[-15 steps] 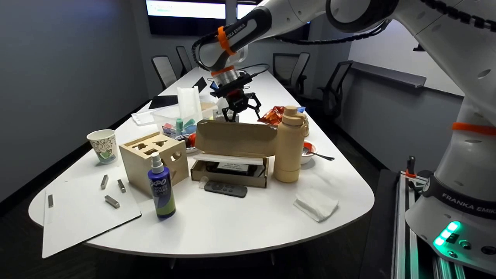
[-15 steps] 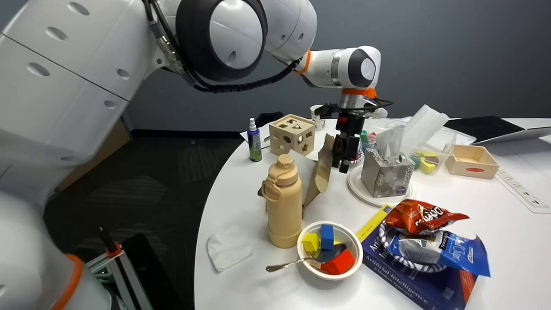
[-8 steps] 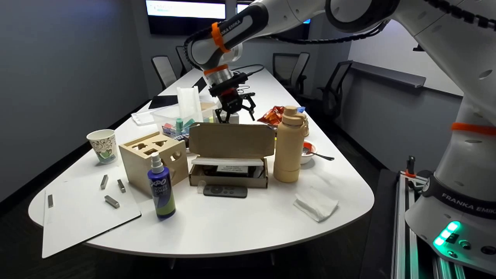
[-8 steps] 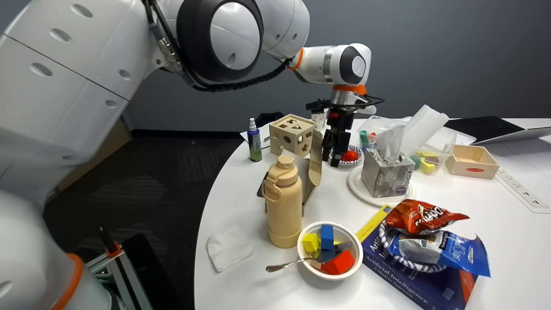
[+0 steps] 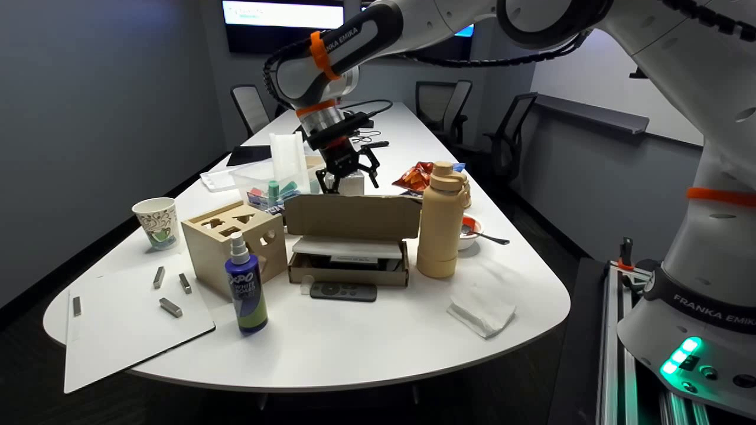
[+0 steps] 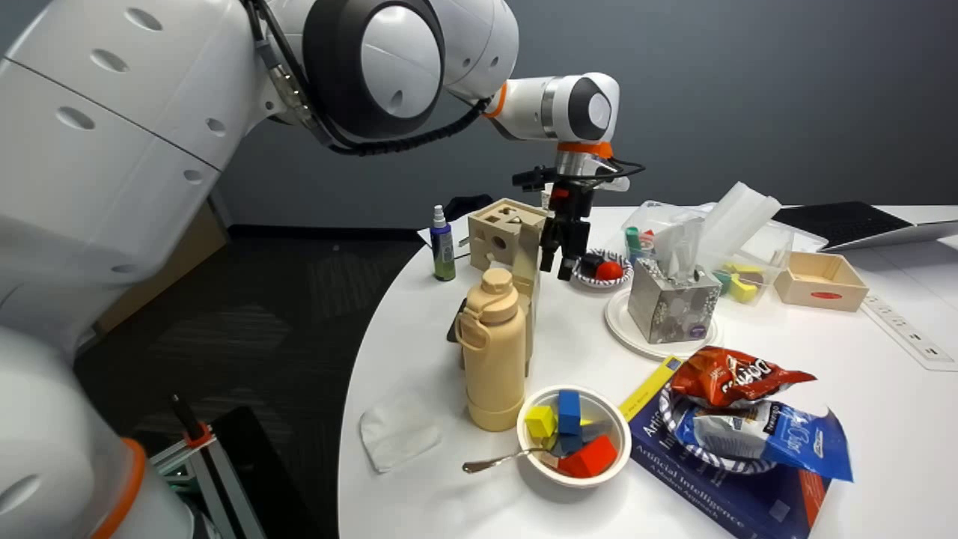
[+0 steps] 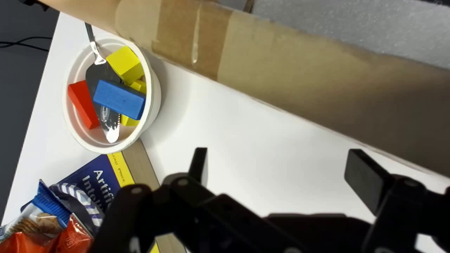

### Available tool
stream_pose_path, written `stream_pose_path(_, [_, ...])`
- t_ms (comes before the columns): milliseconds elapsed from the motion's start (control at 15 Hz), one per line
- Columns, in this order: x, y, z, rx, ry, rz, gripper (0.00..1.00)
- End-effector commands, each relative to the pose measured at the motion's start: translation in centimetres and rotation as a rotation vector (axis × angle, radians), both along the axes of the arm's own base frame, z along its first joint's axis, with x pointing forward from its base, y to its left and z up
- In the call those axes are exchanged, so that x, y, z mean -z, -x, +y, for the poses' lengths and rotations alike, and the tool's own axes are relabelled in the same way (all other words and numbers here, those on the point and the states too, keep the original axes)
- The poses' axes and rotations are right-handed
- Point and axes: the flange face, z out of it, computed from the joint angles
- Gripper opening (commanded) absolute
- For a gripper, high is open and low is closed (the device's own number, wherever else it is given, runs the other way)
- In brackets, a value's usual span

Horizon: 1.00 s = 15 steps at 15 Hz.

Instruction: Put the white item in the box and close the box

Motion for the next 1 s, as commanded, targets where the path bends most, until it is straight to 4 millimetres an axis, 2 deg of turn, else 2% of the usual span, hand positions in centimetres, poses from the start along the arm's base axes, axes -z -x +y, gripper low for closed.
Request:
stream_pose_path(0, [-0.5,0.7,2.1,-0.049,-0.017,0.008,1.0])
stream_pose_path(467, [2.0,2.3,6.4,-0.129,-0.03,0.054,1.0])
stream_pose_path(933, [5.7,3.6,7.4,-0.107,-0.002,0.099,1.0])
